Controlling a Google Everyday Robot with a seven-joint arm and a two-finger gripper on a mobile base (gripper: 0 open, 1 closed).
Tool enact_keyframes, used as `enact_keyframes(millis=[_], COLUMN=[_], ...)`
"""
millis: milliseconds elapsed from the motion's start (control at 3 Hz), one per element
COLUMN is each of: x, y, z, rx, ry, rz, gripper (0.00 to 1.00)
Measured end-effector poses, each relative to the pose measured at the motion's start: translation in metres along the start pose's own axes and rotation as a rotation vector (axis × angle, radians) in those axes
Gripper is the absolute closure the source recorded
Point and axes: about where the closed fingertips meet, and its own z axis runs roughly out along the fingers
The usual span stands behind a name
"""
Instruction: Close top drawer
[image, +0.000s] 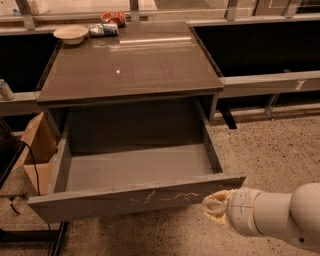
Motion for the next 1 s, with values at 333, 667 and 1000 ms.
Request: enact_keyframes(millis=[333,667,1000], x=[0.002,0.000,-0.007], y=[0.002,-0.002,-0.009], z=[0.014,0.035,0.055], rx=[0.012,0.023,0.030], ry=[-0.022,-0.064,-0.101], rz=[-0.021,-0.055,-0.090], gripper=[1.00,1.00,1.00])
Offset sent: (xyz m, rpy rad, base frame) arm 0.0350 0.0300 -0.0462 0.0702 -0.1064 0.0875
